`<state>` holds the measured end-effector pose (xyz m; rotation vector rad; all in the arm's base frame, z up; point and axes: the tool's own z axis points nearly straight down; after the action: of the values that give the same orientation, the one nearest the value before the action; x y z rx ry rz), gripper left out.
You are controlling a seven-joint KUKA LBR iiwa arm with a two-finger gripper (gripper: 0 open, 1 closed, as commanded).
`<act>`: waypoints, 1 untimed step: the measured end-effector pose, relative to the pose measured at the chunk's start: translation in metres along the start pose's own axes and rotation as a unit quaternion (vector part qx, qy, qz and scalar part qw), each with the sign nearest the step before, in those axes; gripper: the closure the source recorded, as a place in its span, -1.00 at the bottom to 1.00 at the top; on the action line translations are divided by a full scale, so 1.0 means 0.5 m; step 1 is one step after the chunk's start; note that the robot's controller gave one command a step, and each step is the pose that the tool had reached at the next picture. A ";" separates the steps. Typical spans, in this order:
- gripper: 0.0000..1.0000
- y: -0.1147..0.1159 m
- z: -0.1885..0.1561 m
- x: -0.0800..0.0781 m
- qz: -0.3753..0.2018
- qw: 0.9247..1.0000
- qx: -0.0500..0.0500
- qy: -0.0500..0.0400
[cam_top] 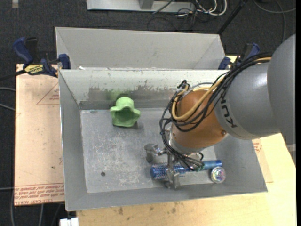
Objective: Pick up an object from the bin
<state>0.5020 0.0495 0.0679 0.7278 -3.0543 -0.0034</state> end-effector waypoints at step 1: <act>-1.00 0.000 0.000 -0.001 0.002 1.000 -0.001 -0.001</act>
Offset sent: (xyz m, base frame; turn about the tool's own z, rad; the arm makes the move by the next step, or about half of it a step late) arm 0.0000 0.0000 0.0000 0.0000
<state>0.5026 0.0499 0.0679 0.7228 -3.0569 -0.0058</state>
